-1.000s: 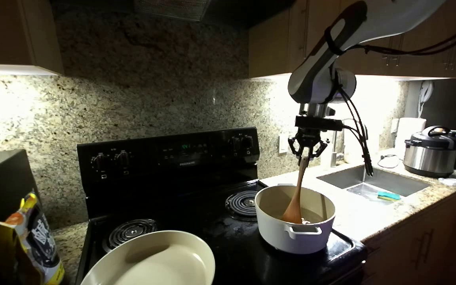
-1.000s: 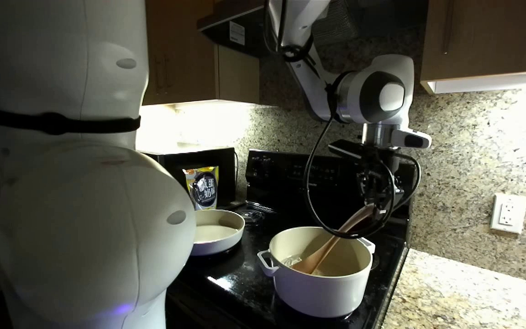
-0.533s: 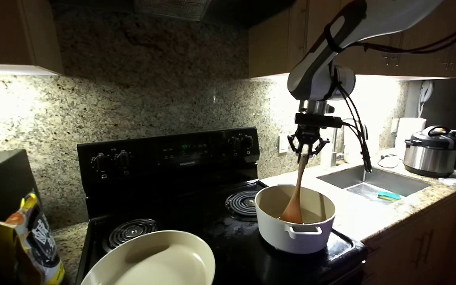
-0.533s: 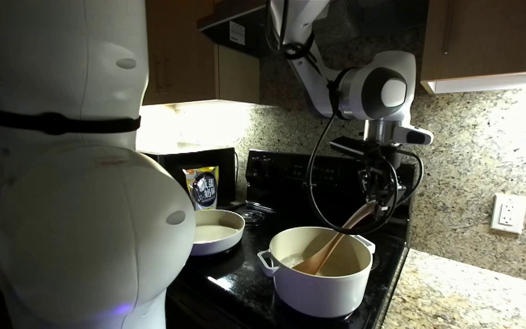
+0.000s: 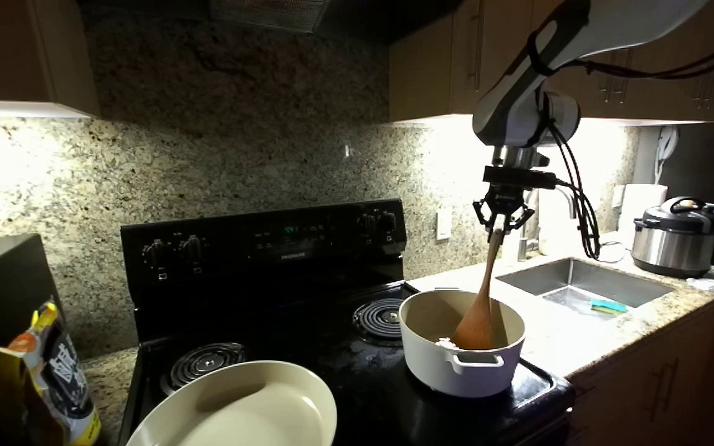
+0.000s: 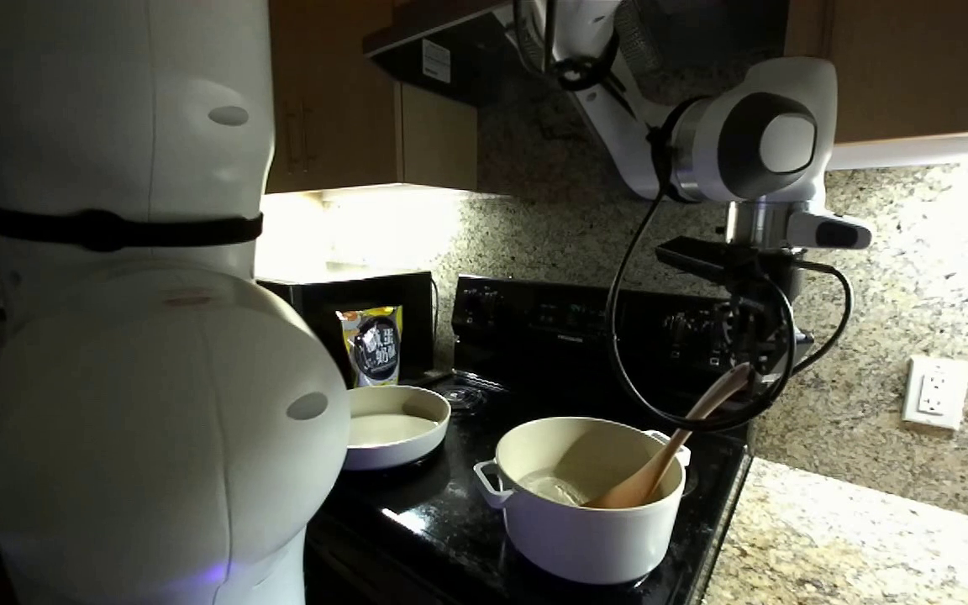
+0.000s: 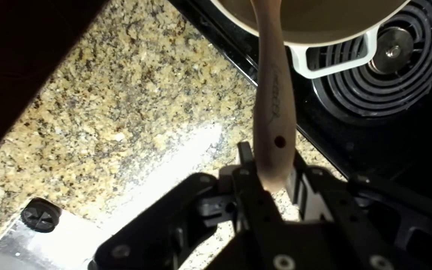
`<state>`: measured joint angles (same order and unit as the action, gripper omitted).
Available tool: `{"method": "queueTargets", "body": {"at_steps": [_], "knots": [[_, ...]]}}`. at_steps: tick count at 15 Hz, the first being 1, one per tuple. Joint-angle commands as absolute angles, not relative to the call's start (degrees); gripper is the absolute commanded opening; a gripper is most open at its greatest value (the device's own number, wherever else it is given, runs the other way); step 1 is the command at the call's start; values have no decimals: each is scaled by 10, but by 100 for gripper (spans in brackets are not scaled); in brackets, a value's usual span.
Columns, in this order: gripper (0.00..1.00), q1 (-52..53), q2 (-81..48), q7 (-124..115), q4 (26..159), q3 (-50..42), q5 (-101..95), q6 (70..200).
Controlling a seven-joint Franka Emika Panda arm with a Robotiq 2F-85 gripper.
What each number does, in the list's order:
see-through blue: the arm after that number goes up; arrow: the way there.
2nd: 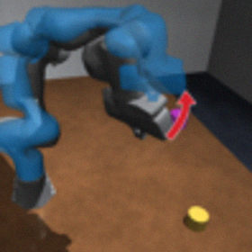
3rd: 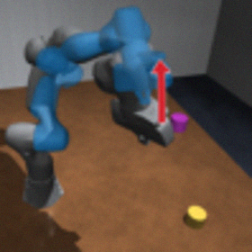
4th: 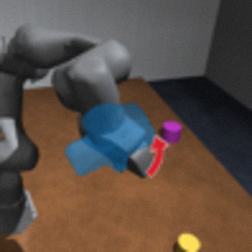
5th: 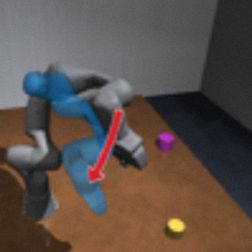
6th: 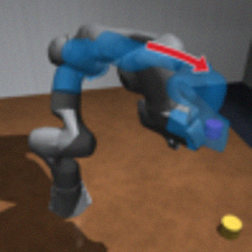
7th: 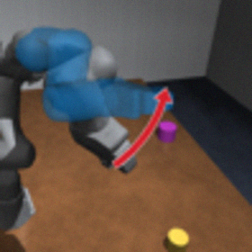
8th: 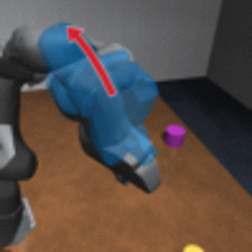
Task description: Stir the contents of the white pot with the cooking stick
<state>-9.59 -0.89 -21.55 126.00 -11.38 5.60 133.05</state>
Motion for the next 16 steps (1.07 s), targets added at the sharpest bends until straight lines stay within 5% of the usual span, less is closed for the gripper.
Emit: {"method": "queueTargets", "body": {"at_steps": [1,16], "knots": [[6,-107,0,-200,1267,-120,62,1318],[6,-84,-7,-211,1273,-89,65,1308]]}}
